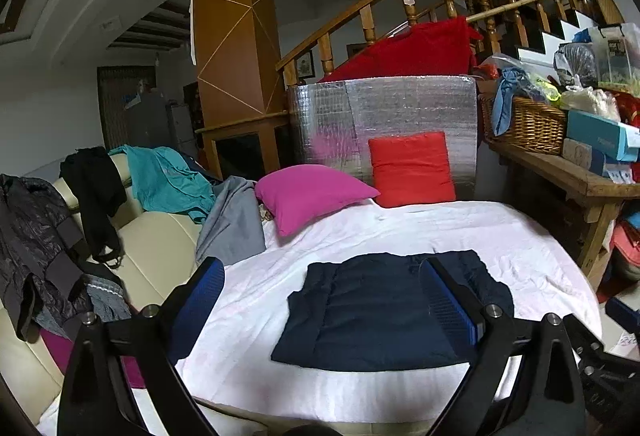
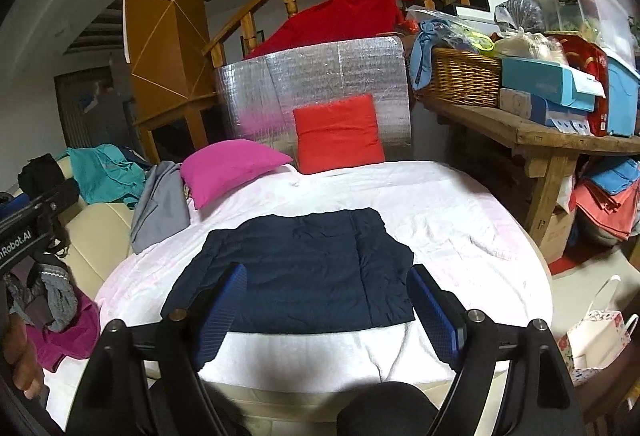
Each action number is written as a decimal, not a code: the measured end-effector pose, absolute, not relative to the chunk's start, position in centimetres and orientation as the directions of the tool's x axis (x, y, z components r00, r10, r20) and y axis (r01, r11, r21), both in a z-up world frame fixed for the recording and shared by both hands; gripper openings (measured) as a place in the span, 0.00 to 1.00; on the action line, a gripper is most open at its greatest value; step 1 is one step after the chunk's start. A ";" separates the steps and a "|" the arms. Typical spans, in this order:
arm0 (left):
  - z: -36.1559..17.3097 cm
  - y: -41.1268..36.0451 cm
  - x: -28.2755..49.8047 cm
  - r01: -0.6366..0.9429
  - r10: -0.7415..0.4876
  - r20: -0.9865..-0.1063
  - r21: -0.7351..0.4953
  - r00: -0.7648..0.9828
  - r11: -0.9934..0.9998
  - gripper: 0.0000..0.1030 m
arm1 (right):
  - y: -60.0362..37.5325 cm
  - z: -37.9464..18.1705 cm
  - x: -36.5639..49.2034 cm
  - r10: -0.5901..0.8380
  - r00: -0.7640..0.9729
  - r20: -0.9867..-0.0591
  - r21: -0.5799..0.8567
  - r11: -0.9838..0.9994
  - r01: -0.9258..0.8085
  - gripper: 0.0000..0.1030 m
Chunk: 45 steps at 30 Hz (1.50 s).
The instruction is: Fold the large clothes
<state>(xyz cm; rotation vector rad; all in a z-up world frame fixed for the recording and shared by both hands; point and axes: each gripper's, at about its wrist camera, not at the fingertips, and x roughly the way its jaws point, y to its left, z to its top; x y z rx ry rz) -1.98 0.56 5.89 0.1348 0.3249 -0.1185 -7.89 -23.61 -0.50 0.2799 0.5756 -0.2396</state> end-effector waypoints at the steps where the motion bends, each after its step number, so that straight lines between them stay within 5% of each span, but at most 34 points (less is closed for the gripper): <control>1: 6.0 0.6 -2.1 0.136 -0.093 -0.325 0.111 0.941 0.985 0.95 | -23.5 -0.5 -7.9 -0.145 0.813 -0.563 0.188 0.936 0.297 0.82; 45: 8.6 3.6 -6.2 0.110 -0.089 -0.261 0.069 0.961 0.991 0.96 | -21.0 2.7 -10.1 -0.152 0.851 -0.503 0.163 0.950 0.266 0.82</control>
